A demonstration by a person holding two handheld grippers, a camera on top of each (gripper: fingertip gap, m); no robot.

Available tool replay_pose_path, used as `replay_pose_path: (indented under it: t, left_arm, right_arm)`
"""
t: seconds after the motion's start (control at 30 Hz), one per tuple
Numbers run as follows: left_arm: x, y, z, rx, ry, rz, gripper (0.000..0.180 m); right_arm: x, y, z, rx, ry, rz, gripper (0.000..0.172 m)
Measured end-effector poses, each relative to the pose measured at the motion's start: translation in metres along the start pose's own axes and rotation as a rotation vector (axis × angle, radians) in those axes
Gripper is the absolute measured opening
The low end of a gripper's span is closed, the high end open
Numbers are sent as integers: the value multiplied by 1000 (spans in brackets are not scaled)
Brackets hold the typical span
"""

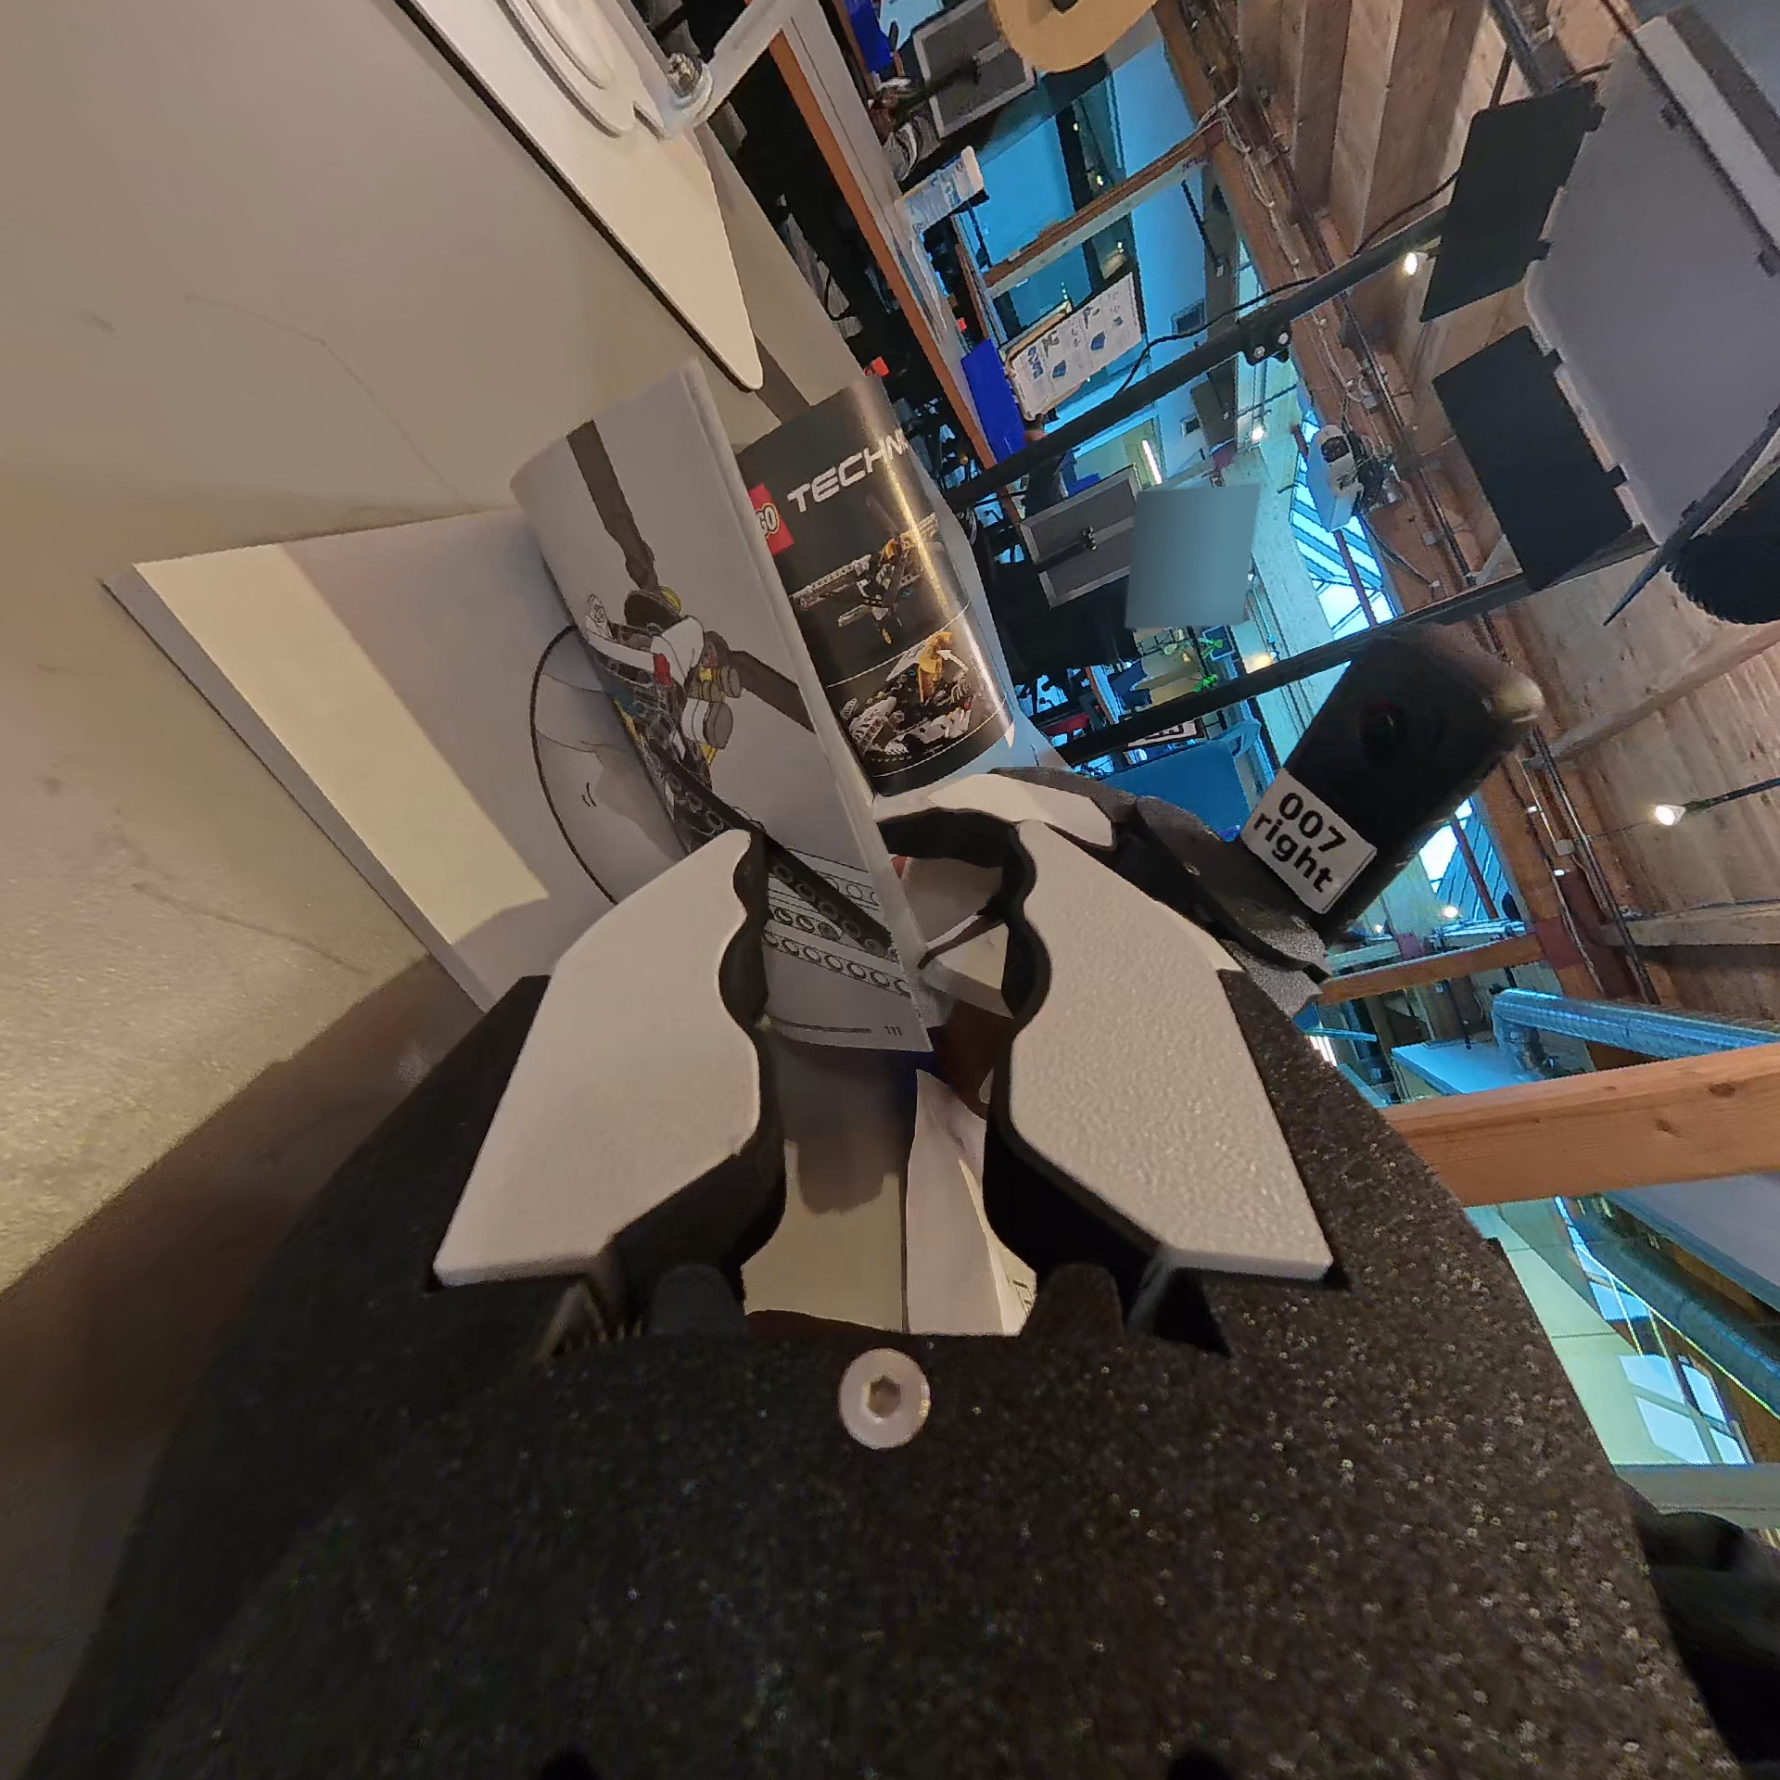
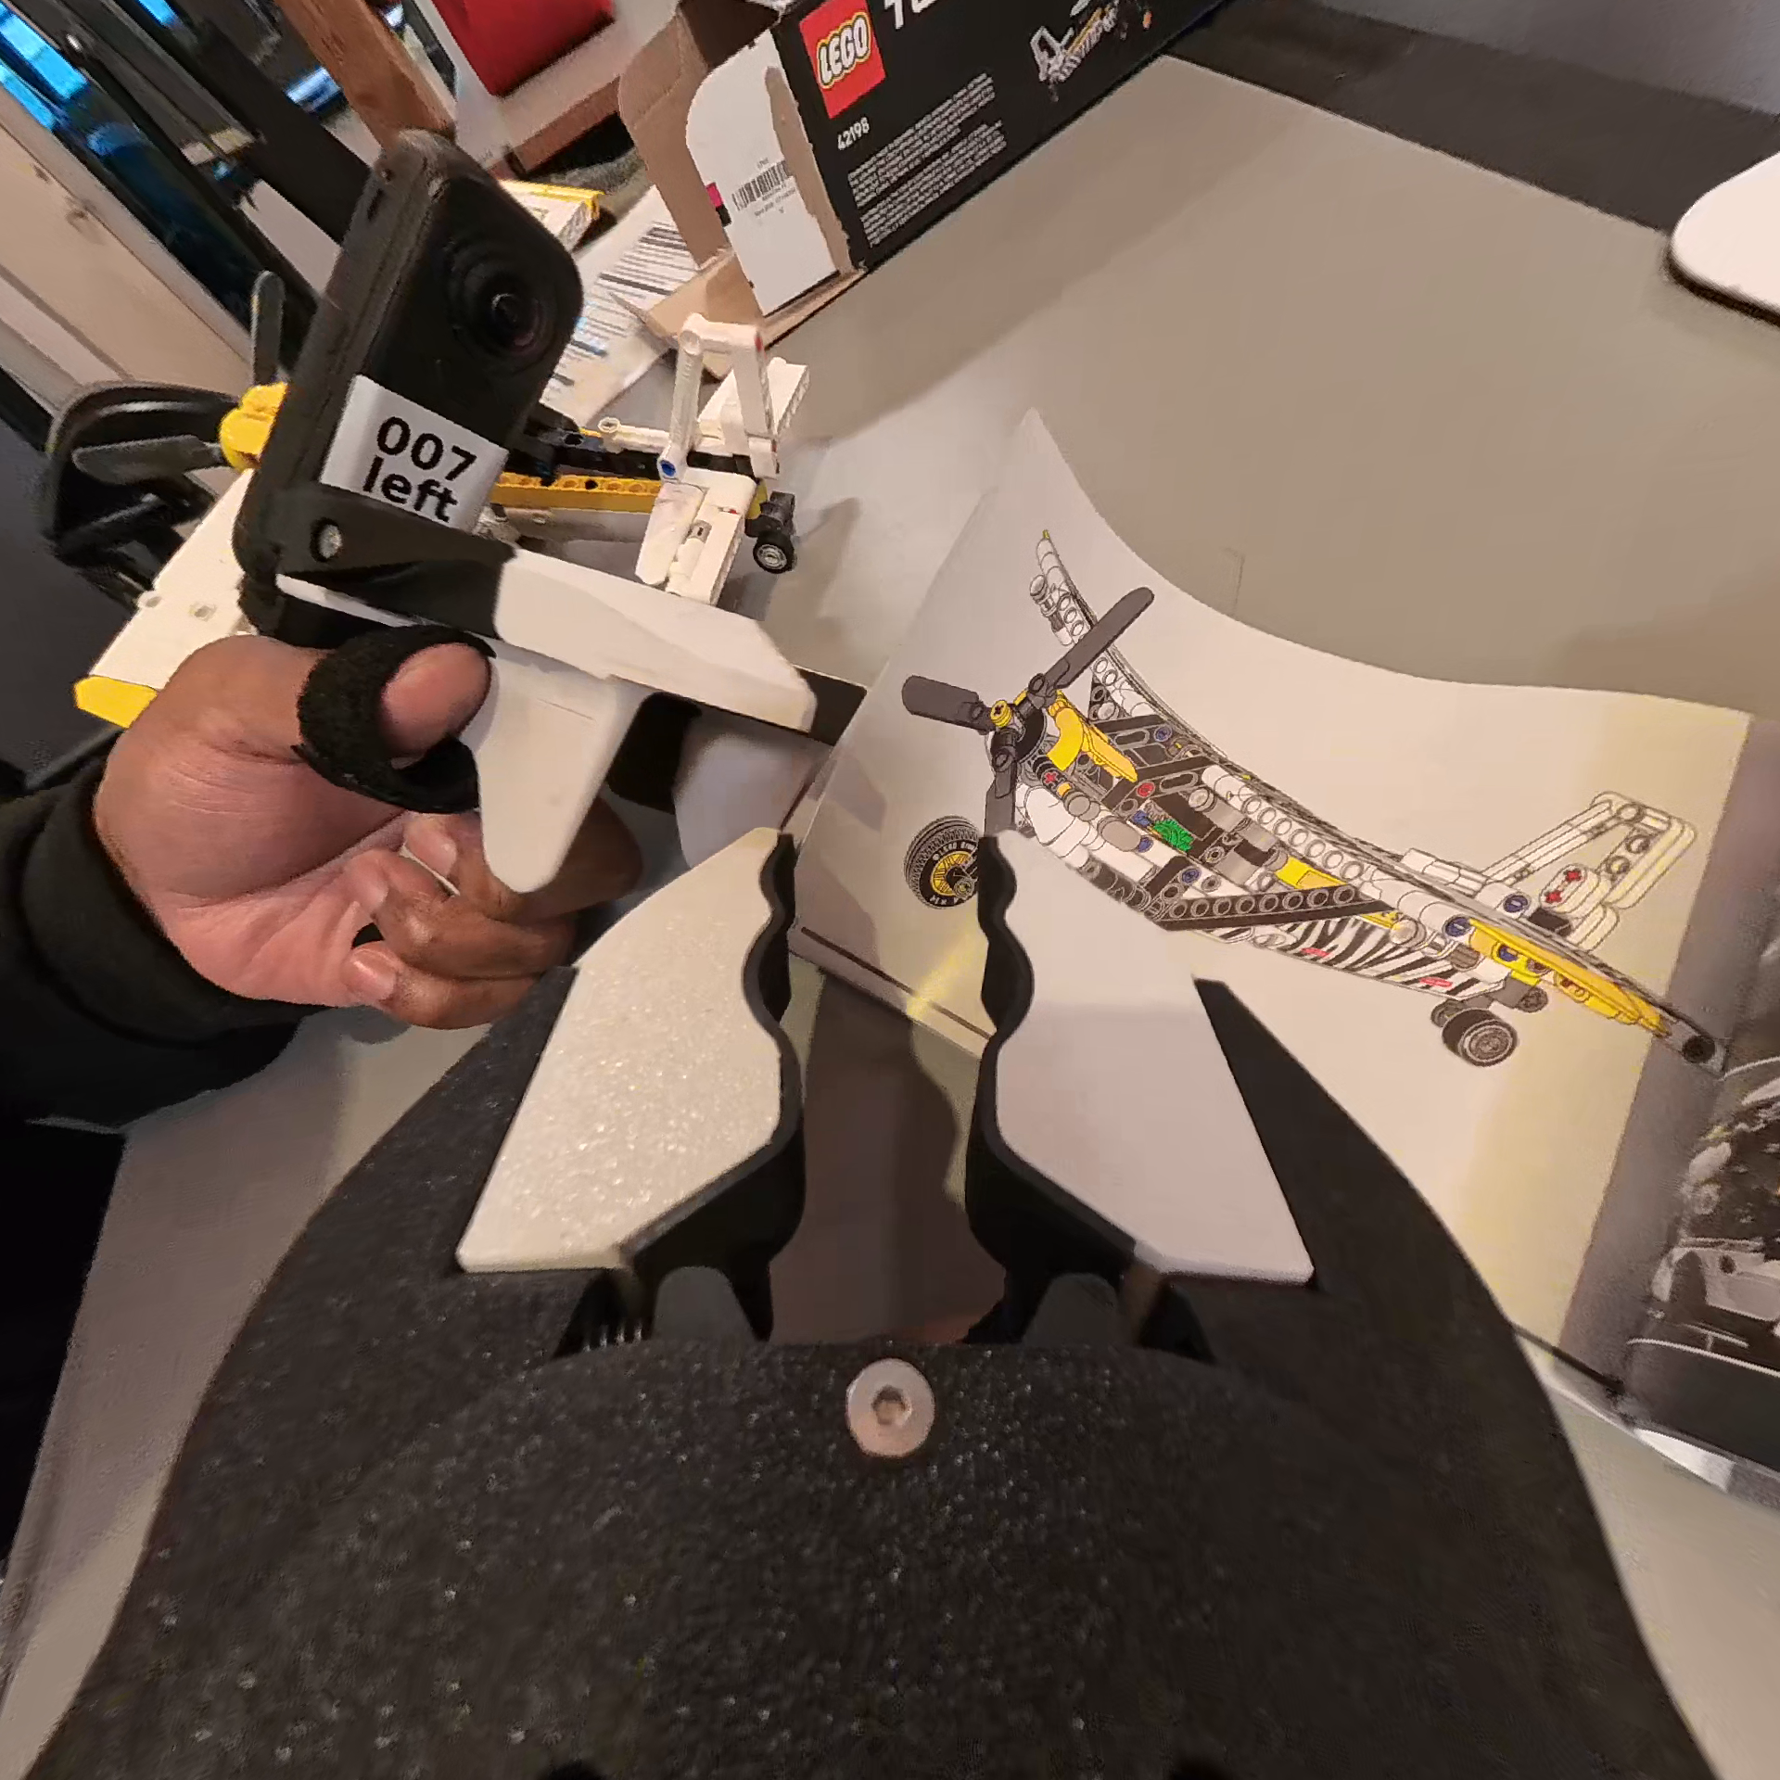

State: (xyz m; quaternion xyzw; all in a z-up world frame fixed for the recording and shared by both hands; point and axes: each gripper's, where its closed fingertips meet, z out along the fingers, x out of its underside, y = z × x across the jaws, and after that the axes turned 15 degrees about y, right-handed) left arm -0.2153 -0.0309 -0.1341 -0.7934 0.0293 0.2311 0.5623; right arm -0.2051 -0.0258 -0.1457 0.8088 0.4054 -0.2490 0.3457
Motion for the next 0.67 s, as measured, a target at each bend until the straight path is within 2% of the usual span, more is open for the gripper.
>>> replay_pose_path:
  t: [0.67]
  left_arm:
    - [0,7,-1,-29,6,-22,39]
  right_arm:
    - [2,2,-6,-196,-34,87,34]
